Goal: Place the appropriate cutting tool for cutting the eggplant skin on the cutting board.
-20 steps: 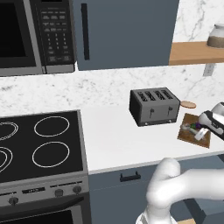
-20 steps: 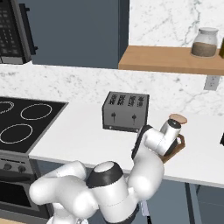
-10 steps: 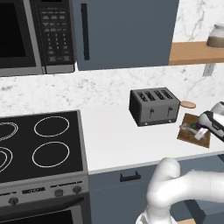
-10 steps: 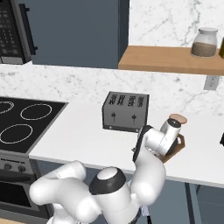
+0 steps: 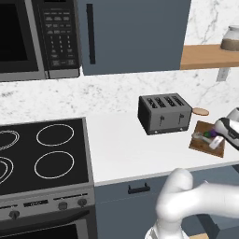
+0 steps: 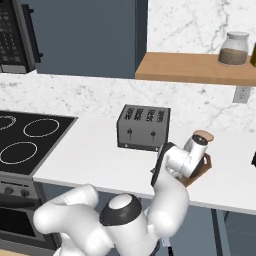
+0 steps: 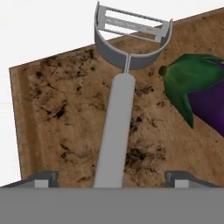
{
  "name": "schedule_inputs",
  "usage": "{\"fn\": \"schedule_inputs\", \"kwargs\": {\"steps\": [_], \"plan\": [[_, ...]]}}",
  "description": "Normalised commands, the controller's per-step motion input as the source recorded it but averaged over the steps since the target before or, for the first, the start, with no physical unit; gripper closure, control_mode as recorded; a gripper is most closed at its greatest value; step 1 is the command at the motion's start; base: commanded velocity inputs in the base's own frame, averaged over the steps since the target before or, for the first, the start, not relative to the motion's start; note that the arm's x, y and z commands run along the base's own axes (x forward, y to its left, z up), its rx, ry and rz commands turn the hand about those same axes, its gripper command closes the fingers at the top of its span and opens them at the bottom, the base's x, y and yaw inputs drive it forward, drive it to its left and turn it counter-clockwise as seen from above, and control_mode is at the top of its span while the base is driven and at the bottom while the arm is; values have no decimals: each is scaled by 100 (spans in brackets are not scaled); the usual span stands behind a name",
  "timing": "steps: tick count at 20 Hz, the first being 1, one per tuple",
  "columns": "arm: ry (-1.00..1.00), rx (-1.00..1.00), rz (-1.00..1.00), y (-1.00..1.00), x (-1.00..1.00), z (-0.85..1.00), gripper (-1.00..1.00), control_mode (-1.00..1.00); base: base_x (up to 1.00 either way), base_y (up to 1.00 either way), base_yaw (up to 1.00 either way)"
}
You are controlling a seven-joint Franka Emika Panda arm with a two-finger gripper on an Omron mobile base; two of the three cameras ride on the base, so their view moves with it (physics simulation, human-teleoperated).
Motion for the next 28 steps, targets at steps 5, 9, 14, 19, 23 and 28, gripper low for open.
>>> {"fn": "schedule_inputs", "kwargs": {"steps": [5,9,14,19,23,28], "plan": [[-2,0,0,0,-52,37,-100,-100,0,0,0],[-3,0,0,0,-52,82,-100,-100,0,0,0],[0,0,-1,4,-44,92,-100,-100,0,0,0],[0,0,-15,27,-74,86,-100,-100,0,0,0],[0,0,-24,54,-100,51,-100,-100,0,0,0],[-1,2,-24,65,-100,47,-100,-100,0,0,0]]}}
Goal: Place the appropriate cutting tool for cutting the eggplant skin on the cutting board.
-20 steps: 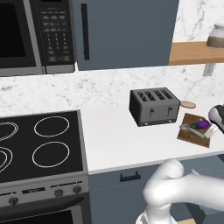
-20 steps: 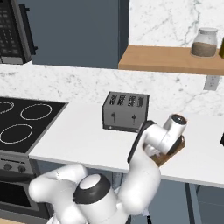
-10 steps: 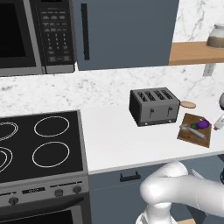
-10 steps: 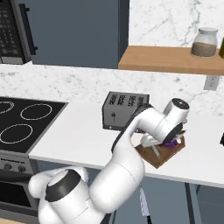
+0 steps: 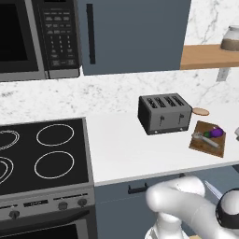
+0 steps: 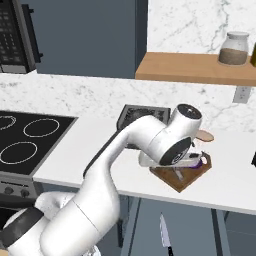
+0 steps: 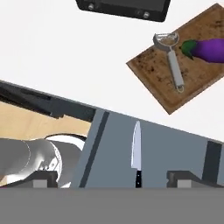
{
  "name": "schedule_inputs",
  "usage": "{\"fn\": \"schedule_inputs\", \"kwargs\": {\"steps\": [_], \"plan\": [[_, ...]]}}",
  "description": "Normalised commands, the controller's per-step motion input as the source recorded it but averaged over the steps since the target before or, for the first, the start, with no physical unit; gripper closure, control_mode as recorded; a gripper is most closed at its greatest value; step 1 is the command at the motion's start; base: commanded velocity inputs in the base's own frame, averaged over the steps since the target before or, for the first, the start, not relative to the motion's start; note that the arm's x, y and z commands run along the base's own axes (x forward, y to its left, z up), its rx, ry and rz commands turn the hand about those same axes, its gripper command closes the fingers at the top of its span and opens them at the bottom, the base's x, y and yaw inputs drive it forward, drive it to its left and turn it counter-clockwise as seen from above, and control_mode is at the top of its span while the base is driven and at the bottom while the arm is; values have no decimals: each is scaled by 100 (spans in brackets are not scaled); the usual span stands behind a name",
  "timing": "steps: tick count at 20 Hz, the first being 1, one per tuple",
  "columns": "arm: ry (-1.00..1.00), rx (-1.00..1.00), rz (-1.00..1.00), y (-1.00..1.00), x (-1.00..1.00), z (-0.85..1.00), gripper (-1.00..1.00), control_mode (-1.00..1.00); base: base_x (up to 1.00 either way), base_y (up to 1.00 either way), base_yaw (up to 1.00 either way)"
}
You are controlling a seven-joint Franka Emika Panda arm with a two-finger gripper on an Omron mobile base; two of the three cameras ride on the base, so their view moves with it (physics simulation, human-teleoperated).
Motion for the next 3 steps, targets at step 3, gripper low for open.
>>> {"fn": "schedule_inputs", "kwargs": {"steps": [3], "plan": [[-8,0,-17,62,-95,62,-100,-100,0,0,0]]}}
